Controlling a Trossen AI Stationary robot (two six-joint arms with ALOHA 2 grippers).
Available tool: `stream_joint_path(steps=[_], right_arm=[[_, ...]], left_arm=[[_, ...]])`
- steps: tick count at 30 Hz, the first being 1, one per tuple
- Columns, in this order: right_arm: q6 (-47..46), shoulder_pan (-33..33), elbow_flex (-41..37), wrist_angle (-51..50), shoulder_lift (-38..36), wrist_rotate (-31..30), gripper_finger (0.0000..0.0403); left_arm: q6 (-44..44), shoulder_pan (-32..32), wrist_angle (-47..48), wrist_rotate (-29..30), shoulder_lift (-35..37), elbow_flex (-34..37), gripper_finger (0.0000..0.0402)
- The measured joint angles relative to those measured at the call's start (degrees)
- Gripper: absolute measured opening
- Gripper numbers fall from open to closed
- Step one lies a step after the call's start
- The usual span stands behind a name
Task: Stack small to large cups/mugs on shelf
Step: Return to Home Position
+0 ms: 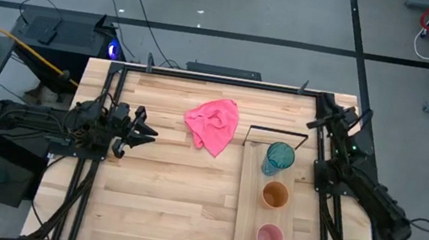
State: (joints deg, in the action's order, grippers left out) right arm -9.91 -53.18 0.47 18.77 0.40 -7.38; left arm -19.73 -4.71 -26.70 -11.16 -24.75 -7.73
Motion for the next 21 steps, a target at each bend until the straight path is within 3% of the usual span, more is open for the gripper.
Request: stream_joint_path(steps=[7,21], right_arm=[[-1.9,-3.4,0.0,-7.1,0.0,1.2,0.0094],[5.7,-3.4,0.0,-15.6,0.0,3.0,0.0094]], left_arm=[[1.2,0.0,0.0,0.0,0.0,0.0,0.0107],[4.0,0.0,5.0,0.0,0.0,-0.1,0.0107]])
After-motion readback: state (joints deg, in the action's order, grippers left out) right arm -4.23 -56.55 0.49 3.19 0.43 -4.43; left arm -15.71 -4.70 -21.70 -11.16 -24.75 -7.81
